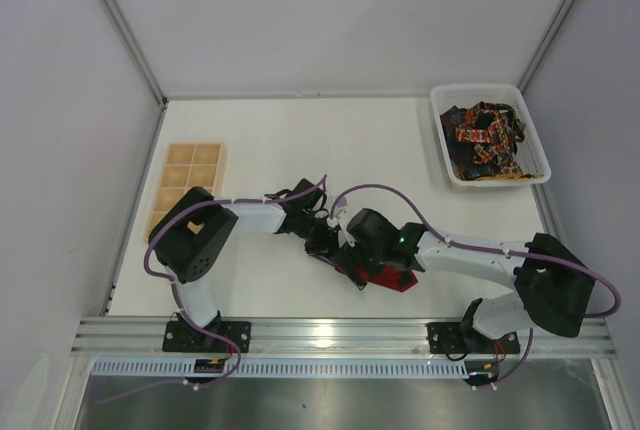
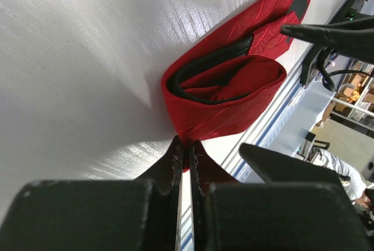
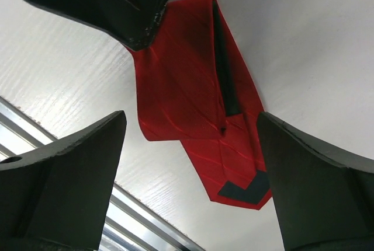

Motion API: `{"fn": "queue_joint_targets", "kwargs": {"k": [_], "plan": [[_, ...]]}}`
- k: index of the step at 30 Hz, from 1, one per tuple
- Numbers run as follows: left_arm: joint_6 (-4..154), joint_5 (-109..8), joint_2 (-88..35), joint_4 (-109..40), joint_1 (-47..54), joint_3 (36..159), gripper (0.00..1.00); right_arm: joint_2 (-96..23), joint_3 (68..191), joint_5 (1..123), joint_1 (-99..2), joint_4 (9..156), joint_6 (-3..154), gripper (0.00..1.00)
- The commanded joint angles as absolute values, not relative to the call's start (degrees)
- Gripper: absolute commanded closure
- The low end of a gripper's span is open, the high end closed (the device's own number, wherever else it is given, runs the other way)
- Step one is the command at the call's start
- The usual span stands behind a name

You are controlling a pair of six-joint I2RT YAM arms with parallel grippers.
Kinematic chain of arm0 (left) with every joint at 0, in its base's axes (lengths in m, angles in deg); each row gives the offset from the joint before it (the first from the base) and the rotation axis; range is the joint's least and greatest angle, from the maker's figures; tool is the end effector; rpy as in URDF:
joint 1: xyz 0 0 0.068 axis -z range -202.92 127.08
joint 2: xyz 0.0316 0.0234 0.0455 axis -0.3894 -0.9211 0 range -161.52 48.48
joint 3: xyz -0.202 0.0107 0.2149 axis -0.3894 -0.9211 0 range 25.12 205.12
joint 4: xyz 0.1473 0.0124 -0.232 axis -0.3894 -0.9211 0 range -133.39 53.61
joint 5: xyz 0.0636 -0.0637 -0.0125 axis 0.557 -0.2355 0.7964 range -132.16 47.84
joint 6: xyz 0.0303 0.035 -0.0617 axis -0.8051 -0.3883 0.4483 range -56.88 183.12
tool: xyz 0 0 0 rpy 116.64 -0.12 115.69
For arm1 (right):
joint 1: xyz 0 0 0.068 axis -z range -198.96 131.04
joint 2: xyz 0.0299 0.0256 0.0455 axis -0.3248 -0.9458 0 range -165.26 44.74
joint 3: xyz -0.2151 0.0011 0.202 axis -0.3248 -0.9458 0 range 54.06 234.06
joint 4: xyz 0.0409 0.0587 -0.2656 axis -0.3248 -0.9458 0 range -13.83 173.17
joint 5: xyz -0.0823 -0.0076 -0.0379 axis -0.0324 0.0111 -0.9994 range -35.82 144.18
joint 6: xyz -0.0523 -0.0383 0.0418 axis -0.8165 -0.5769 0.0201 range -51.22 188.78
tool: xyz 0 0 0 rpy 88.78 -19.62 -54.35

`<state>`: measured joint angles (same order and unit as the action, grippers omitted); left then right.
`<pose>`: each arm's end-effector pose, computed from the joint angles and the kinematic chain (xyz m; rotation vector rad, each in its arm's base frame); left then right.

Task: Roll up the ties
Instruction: Roll the tie

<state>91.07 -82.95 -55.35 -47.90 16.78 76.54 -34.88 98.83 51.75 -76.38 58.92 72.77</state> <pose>0.2409 -0.2559 0.1121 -0.5350 -2.8046 1.2455 0.1570 0.2405 0.1769 -1.1723 2.3632 0.3243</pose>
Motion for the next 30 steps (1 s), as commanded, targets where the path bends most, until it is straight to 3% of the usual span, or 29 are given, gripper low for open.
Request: {"fn": "queue_joint_targets", "kwargs": {"k": [1,30], "plan": [[90.37,-84.87,-54.44,-47.29,16.19,75.92,0.99,-36.38,99.24,49.52,-76.79,61.28,71.51,0.0],[89.49,-85.4,-54.96,-47.64,15.75,76.18,1.0,-44.47,103.63,53.3,-73.1,57.77,68.87,0.02]]}}
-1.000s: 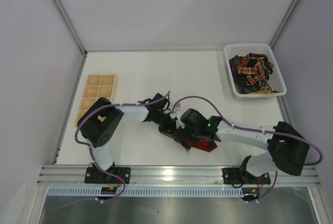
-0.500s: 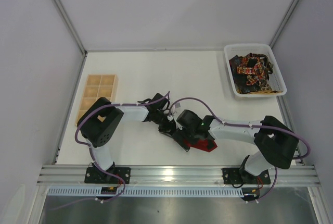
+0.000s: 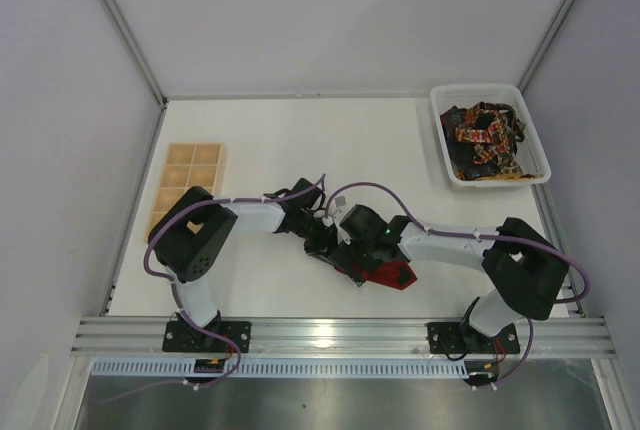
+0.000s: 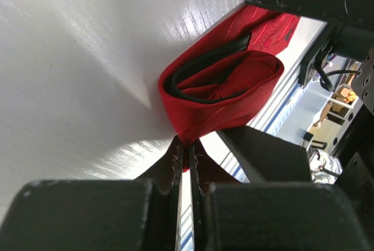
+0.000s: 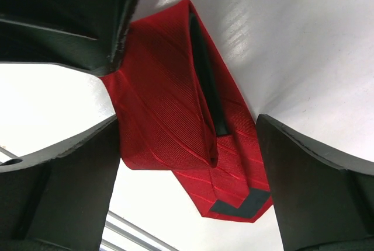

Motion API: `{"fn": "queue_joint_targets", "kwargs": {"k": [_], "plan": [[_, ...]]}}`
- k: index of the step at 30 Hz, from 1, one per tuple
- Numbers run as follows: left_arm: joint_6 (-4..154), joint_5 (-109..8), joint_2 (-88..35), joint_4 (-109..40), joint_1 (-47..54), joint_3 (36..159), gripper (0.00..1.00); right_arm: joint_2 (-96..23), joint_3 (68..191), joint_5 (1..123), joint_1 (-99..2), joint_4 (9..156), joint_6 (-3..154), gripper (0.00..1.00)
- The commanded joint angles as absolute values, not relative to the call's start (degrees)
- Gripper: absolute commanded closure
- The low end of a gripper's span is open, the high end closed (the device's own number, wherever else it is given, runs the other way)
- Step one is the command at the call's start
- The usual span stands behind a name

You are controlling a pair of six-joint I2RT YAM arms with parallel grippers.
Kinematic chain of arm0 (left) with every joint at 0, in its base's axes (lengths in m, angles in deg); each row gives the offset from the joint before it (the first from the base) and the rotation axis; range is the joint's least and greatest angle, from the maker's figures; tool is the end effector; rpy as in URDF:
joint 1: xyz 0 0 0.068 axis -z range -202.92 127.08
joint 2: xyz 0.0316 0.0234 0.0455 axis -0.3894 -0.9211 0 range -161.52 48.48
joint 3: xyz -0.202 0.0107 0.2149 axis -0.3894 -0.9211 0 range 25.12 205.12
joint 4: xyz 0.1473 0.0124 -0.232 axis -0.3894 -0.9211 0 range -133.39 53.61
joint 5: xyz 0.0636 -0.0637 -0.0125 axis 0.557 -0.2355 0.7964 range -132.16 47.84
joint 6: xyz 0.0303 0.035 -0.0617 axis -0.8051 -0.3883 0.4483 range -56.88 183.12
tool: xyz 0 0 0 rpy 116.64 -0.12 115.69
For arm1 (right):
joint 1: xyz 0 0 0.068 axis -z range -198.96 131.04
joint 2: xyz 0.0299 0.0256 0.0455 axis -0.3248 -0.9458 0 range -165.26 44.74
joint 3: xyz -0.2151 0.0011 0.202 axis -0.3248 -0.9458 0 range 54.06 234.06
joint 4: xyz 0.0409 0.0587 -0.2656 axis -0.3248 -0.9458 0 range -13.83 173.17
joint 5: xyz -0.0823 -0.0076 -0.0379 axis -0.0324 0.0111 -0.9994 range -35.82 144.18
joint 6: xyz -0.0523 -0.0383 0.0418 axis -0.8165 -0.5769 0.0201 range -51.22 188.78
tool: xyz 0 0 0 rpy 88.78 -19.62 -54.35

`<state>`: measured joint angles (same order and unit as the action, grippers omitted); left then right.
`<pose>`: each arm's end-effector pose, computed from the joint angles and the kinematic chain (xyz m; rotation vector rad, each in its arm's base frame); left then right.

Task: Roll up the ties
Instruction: Roll the tie

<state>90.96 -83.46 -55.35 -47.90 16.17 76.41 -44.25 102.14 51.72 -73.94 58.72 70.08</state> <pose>0.2427 -0.2531 0.1118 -0.5238 -2.8011 1.2534 0.1793 0.2511 0.1489 -1.2228 2.4444 0.2299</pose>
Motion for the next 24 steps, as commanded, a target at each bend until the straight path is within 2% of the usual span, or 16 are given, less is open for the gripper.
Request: {"fn": "queue_joint_targets", "kwargs": {"k": [1,13,19,21,24], "plan": [[89.49,-85.4,-54.96,-47.64,15.75,76.27,0.99,-44.12,103.28,53.57,-73.01,57.77,68.96,0.02],[89.14,-85.66,-55.05,-48.17,15.58,76.8,0.99,-46.23,103.81,55.15,-72.66,56.71,66.23,0.12],[89.31,-85.58,-54.79,-48.25,15.49,76.8,1.0,-46.93,104.33,55.5,-72.31,56.62,66.76,0.22],[89.4,-85.49,-54.79,-48.25,15.49,76.97,1.0,-46.58,104.33,55.76,-72.13,56.71,66.85,0.29],[89.66,-85.49,-54.79,-47.99,15.4,76.97,1.0,-45.88,104.42,55.68,-71.78,56.89,67.2,0.3]]}}
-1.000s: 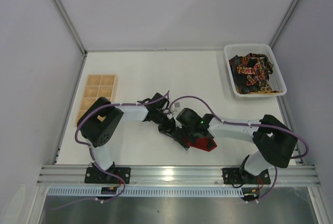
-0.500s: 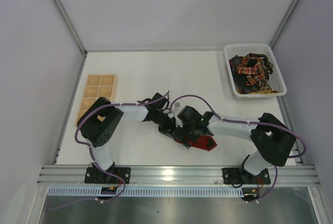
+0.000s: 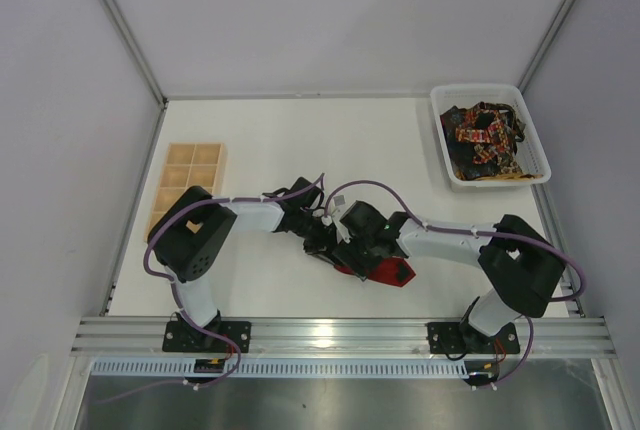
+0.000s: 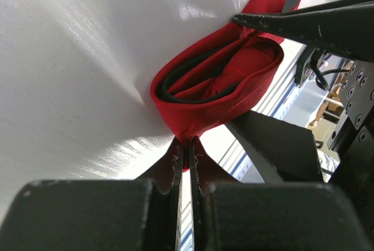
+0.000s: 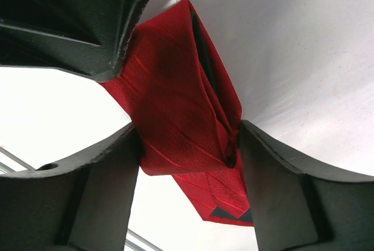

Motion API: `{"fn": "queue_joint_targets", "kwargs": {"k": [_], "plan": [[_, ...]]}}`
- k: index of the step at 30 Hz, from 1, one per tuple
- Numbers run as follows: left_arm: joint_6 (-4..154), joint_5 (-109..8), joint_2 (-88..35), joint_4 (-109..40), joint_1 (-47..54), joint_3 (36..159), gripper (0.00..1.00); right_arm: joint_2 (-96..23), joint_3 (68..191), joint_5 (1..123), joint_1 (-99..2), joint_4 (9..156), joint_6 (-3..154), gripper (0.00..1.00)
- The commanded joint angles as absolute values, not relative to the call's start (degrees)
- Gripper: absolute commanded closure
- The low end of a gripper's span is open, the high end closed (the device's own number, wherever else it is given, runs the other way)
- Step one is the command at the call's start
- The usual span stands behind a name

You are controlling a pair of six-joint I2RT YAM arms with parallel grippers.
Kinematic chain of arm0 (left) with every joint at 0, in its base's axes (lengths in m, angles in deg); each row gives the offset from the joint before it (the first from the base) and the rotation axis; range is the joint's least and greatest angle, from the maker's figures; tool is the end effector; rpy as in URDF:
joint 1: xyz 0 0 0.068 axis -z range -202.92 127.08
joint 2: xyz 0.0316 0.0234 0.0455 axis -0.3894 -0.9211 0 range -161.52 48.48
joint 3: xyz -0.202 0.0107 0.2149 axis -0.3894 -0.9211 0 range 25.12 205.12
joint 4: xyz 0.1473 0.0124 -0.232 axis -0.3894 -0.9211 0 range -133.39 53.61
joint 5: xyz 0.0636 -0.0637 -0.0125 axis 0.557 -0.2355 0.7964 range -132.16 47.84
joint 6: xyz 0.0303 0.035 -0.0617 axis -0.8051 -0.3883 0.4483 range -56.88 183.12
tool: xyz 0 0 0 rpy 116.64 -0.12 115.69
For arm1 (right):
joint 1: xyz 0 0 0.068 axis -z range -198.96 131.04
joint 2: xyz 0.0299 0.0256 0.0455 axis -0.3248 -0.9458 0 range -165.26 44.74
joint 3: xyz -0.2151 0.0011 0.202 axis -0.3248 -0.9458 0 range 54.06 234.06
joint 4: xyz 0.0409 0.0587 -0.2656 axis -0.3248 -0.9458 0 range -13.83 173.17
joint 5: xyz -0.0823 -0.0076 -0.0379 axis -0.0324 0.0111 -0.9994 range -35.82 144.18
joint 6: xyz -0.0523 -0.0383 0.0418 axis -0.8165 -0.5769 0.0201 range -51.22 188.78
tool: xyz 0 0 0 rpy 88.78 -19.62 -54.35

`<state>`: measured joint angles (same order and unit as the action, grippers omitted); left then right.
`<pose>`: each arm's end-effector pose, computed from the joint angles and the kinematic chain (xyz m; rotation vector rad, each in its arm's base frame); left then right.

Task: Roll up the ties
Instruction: Roll the tie

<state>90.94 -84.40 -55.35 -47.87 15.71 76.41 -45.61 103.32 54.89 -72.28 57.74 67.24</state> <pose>0.2441 -0.2516 0.1125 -0.5169 -2.7887 1.2700 0.1859 0.2510 0.1470 -1.2775 2.4531 0.2665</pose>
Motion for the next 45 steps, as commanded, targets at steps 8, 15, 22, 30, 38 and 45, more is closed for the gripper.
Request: {"fn": "queue_joint_targets", "kwargs": {"k": [8,15,22,30,38,45], "plan": [[89.67,-85.66,-55.05,-47.9,15.49,77.15,1.0,-41.31,104.51,54.27,-71.78,56.54,66.15,0.1],[89.58,-86.02,-55.23,-47.73,15.49,77.06,1.0,-42.71,104.34,53.48,-71.43,57.41,64.92,0.03],[89.4,-86.1,-55.05,-47.99,15.49,77.06,0.99,-45.52,104.33,57.08,-70.2,57.51,64.39,0.02],[89.58,-86.19,-55.14,-47.73,15.49,77.24,1.0,-46.58,105.04,59.9,-68.44,56.8,64.12,0.08],[89.67,-85.84,-54.88,-48.25,15.4,77.59,0.99,-45.97,104.86,60.78,-68.7,56.54,65.18,0.2],[90.28,-85.31,-54.79,-48.17,15.49,77.68,0.99,-44.48,104.77,58.15,-69.14,56.62,66.93,0.28]]}}
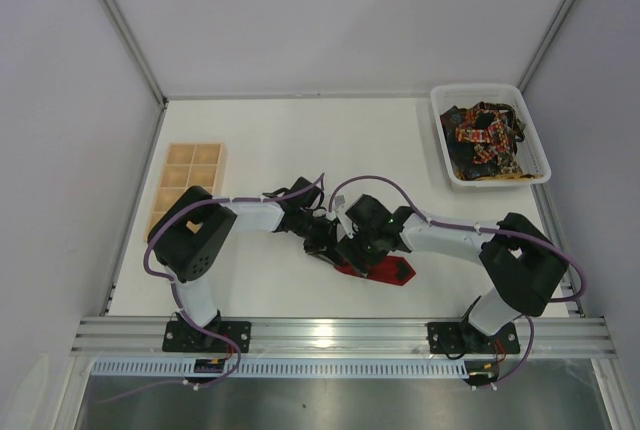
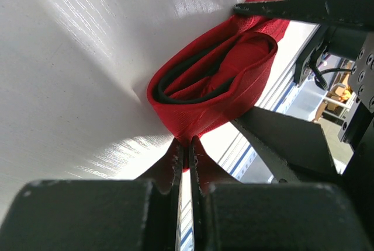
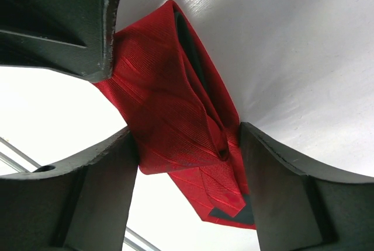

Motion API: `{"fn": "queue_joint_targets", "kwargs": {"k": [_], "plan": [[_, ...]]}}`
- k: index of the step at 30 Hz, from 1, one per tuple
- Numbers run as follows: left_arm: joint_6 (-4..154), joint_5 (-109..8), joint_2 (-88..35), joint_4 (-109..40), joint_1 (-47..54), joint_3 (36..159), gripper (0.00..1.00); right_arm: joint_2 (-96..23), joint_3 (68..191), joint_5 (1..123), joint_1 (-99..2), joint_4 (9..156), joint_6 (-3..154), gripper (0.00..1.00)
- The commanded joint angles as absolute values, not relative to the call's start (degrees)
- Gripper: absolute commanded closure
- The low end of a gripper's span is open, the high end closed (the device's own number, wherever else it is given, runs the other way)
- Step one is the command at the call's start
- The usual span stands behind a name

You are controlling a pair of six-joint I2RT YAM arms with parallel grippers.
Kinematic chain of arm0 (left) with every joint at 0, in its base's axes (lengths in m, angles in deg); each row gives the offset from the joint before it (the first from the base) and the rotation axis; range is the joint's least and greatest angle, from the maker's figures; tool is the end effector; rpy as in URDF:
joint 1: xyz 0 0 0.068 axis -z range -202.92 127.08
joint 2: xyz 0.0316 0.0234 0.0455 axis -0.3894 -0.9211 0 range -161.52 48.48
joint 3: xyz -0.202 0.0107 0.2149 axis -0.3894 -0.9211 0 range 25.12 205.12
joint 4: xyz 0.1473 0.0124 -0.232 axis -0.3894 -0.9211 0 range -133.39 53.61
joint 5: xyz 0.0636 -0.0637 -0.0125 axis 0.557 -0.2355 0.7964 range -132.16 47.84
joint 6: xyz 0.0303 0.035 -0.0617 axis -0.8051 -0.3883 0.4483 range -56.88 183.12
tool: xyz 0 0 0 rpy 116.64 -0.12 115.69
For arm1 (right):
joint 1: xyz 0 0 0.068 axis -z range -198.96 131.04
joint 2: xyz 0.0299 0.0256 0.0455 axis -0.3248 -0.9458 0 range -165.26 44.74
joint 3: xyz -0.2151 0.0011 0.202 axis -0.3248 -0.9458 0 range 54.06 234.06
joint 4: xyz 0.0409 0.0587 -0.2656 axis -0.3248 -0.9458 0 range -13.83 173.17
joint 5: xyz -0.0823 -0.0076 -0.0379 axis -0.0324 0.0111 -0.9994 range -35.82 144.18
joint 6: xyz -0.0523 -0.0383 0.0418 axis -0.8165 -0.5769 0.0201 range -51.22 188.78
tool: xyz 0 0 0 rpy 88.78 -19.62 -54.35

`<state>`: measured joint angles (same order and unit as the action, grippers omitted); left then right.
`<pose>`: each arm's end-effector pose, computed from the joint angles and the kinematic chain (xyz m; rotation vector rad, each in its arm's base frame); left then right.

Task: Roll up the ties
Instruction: Roll the tie

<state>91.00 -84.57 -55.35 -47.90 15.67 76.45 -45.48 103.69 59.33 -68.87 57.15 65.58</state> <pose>0.2442 -0.2516 0.1128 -0.5151 -2.7860 1.2728 0.1967 0.2429 0.1492 -1.2670 2.4765 0.3432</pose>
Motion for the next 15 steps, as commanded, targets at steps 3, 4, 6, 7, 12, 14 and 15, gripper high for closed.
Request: {"fn": "queue_joint_targets", "kwargs": {"k": [3,4,6,7,12,14,15], "plan": [[90.63,-83.91,-54.09,-48.43,15.4,77.77,1.0,-42.11,105.21,56.3,-68.88,56.54,68.51,0.21],[90.72,-83.65,-53.91,-48.43,15.4,77.85,0.99,-41.31,105.56,56.21,-68.27,56.45,69.82,0.16],[90.98,-82.68,-53.12,-48.96,15.4,78.03,0.99,-39.47,105.91,55.86,-67.39,55.92,72.02,0.14],[91.07,-82.15,-52.86,-49.3,15.4,78.03,0.99,-37.55,105.92,56.11,-66.51,55.31,72.9,0.11],[91.6,-78.82,-50.49,-50.8,15.49,78.82,1.0,-32.87,106.09,62.44,-62.12,54.25,78.7,0.1],[91.77,-77.32,-49.87,-51.5,15.49,79.08,1.0,-31.82,105.83,66.72,-60.01,54.16,81.87,0.12],[91.86,-76.88,-49.34,-51.77,15.49,79.34,1.0,-31.47,105.13,67.97,-59.65,54.95,82.75,0.13]]}}
